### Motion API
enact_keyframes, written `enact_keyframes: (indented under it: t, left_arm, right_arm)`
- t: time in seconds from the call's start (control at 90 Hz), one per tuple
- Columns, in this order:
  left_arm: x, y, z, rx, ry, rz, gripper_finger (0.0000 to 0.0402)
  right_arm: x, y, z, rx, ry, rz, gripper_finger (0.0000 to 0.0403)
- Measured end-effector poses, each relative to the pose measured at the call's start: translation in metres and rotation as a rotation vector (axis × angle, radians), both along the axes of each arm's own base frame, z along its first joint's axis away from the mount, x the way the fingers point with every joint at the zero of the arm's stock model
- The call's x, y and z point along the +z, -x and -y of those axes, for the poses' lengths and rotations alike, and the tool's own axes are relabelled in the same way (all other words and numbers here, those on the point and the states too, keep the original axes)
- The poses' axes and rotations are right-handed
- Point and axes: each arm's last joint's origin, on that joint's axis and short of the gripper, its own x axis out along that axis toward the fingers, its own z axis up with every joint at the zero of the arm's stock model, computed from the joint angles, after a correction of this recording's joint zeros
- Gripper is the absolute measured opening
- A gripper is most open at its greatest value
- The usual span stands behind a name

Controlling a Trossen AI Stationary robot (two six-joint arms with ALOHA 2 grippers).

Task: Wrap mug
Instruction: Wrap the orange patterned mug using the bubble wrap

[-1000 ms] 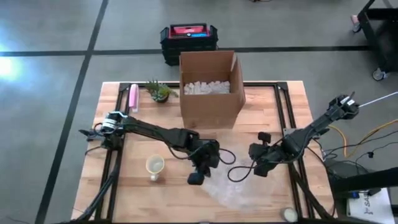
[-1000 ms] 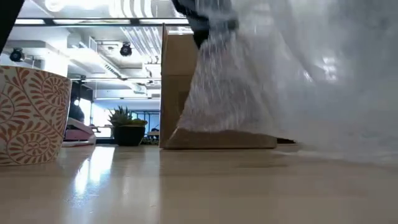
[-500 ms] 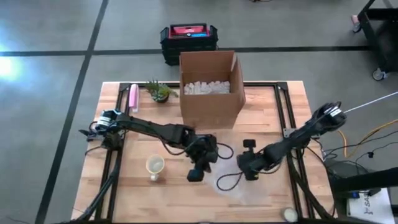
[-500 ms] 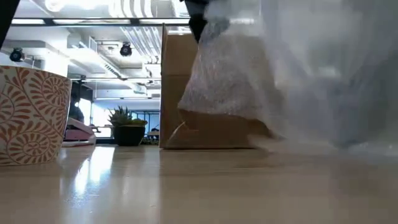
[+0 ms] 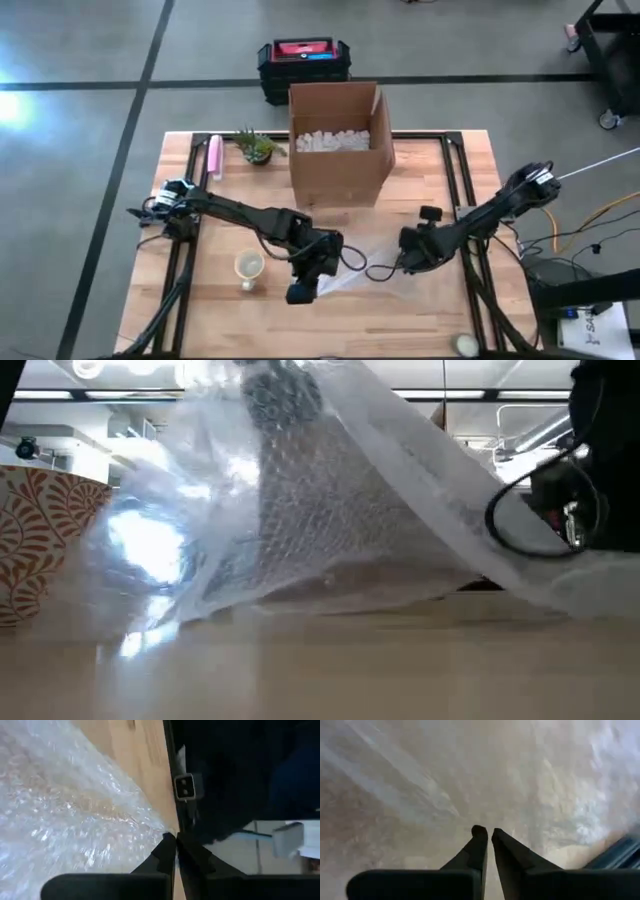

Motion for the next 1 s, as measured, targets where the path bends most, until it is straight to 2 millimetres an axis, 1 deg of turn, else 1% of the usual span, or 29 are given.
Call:
enact_keyframes:
  t: [0.078,0.167,0.289,0.389,0.433,0.5,0.589,0.678,0.744,0.8,0.878,1.0]
  left_arm:
    - [0.007,0.002,-0.007,0.014,-0.001,-0.023,0.0]
    - [0.029,0.004,-0.018,0.053,-0.063,0.022,0.0]
    - [0.069,0.012,-0.037,0.152,-0.298,0.174,0.0]
    - [0.09,0.019,-0.05,0.267,-0.547,0.27,0.0]
    - [0.095,0.022,-0.054,0.311,-0.631,0.296,0.0]
    - [0.098,0.024,-0.061,0.328,-0.723,0.315,0.0]
    - [0.094,0.025,-0.07,0.35,-0.783,0.28,0.001]
    - [0.082,0.023,-0.077,0.348,-0.805,0.221,0.0039]
    - [0.076,0.022,-0.079,0.331,-0.821,0.184,0.0072]
    - [0.075,0.023,-0.081,0.311,-0.833,0.168,0.0103]
    - [0.081,0.028,-0.082,0.31,-0.836,0.144,0.0148]
    - [0.105,0.042,-0.081,0.419,-0.785,0.119,0.0203]
  right_arm:
    - [0.009,0.001,0.001,-0.002,-0.023,0.052,0.0018]
    - [0.019,0.003,0.004,0.002,-0.023,0.116,0.0018]
    - [0.03,0.006,0.007,-0.016,0.004,0.215,0.0018]
    - [0.034,0.007,0.008,-0.021,-0.004,0.246,0.0018]
    - [0.034,0.007,0.008,-0.022,-0.005,0.249,0.0018]
    - [0.033,0.007,0.007,-0.024,-0.004,0.248,0.0018]
    - [0.03,0.006,0.007,-0.028,0.002,0.239,0.0018]
    - [0.025,0.006,0.007,-0.026,0.013,0.214,0.0018]
    - [0.022,0.005,0.007,-0.025,0.021,0.2,0.0018]
    - [0.019,0.006,0.007,-0.026,0.027,0.185,0.0018]
    - [0.014,0.006,0.007,-0.035,0.035,0.172,0.0018]
    - [0.005,0.009,0.008,-0.042,0.028,0.153,0.0018]
